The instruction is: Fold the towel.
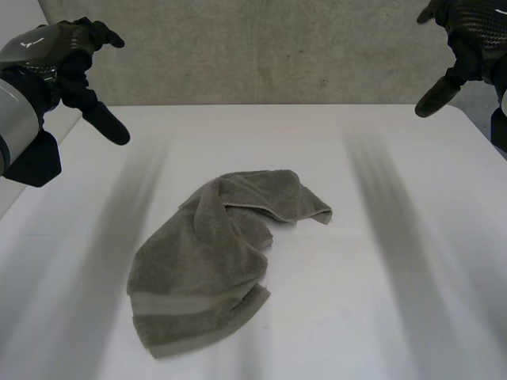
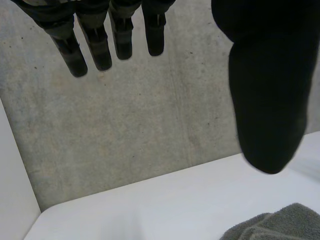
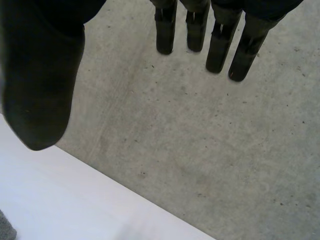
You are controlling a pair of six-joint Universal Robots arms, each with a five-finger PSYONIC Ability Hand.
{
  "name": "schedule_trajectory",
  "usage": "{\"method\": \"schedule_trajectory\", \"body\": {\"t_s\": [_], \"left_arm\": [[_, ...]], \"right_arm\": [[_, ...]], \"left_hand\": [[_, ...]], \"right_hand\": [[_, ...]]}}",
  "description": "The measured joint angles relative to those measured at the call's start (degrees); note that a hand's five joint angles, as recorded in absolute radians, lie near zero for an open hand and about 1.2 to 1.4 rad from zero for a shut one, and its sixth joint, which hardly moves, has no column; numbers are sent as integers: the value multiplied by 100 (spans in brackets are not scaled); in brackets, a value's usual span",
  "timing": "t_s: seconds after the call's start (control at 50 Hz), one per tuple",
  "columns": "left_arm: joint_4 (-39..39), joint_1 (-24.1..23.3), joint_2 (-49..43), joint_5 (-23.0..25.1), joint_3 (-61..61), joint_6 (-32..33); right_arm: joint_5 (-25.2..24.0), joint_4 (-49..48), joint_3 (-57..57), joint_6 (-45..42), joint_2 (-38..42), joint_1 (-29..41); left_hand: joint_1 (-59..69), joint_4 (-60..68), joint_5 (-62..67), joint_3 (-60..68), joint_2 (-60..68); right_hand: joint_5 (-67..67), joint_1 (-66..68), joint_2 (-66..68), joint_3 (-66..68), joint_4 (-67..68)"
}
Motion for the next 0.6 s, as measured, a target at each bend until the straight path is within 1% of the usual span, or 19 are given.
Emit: {"method": "schedule_trajectory", "body": {"t_s": [0.04, 0.14, 0.44, 0.6], "left_arm": [[5, -4, 4, 1, -9, -11], [13, -11, 12, 5, -16, -24], [16, -115, -4, 2, -76, 18], [58, -116, 27, 4, -277, 32]], "right_arm": [[1, 41, -31, -8, -9, 6], [7, 136, -99, -17, -15, 9], [9, 174, -102, -14, -8, -5], [-93, 135, -76, -89, 58, 20]], "left_hand": [[-243, -251, -159, -233, -248], [-418, -458, -260, -436, -438], [-467, -508, -287, -493, -496], [-467, -511, -287, -493, -497]], "right_hand": [[-152, -297, -213, -279, -199], [-152, -319, -213, -279, -199], [-152, -319, -213, -279, -199], [-152, -319, -213, -279, -199]]}}
